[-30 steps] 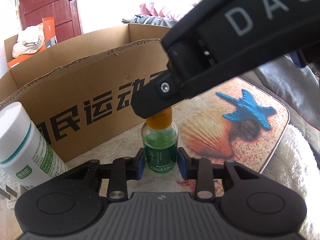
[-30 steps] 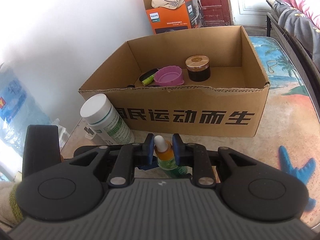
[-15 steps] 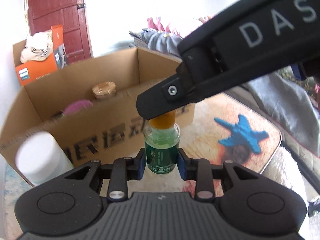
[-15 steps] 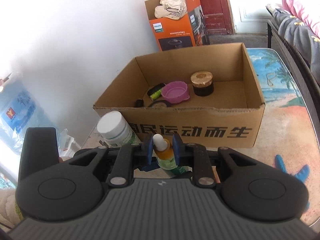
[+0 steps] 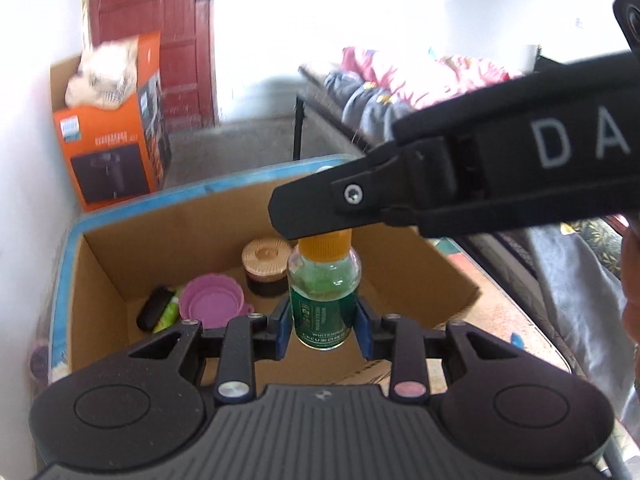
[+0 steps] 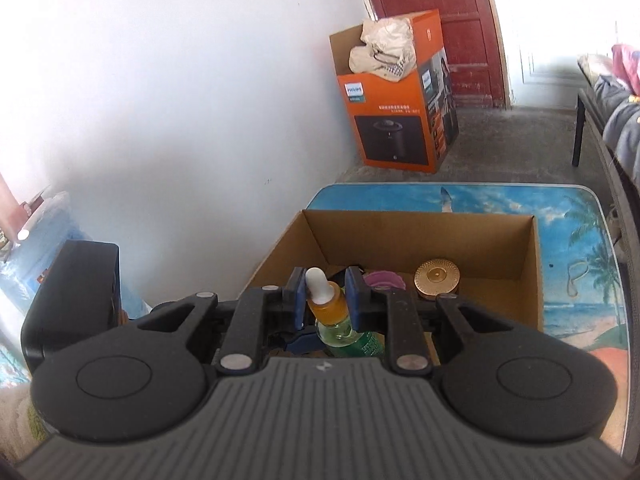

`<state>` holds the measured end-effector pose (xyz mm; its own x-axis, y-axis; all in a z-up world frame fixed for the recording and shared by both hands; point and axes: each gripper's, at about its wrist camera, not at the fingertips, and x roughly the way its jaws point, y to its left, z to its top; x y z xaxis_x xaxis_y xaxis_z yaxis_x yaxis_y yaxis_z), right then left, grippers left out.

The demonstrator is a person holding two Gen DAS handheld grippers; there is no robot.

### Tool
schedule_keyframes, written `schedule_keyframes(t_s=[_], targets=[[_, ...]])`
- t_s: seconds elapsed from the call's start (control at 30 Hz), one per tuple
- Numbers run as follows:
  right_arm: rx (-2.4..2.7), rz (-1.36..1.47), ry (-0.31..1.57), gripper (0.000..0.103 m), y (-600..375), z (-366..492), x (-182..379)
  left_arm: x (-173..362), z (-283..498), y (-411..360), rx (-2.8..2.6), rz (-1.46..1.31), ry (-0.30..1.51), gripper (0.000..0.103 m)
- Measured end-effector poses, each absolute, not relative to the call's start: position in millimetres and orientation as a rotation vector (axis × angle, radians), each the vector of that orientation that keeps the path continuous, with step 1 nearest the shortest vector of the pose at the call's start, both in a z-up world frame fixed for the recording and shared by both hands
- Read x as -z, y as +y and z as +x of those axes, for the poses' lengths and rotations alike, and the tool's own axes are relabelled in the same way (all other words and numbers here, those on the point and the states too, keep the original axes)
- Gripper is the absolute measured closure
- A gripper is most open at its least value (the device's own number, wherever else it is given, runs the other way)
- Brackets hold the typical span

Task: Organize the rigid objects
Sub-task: 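Lift the green dropper bottle with the right gripper toward the box, then lower the dropper bottle into the box and open the right gripper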

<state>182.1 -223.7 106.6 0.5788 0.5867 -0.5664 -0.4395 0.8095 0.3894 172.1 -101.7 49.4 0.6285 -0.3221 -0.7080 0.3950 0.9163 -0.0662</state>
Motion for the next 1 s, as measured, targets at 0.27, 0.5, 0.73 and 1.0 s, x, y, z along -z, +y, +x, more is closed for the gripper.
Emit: schedule_keyframes(t_s=[0.27, 0.5, 0.73, 1.0], targets=[[-0.617, 0.294, 0.909, 0.084, -224, 234, -47, -5, 220, -97, 0.361, 0.025, 1.018, 0.070], [-0.627, 0.304, 0.966, 0.084, -223, 248, -15, 12, 238, -98, 0.337, 0.001, 1.096, 0.070], [-0.636, 0.327, 1.010, 0.085, -226, 255, 6, 23, 242, -97, 0.337, -0.032, 1.131, 0.065], [-0.623, 0.369, 0.932, 0.083, -243, 236, -19, 1, 223, -91, 0.363, -0.019, 1.031, 0.033]])
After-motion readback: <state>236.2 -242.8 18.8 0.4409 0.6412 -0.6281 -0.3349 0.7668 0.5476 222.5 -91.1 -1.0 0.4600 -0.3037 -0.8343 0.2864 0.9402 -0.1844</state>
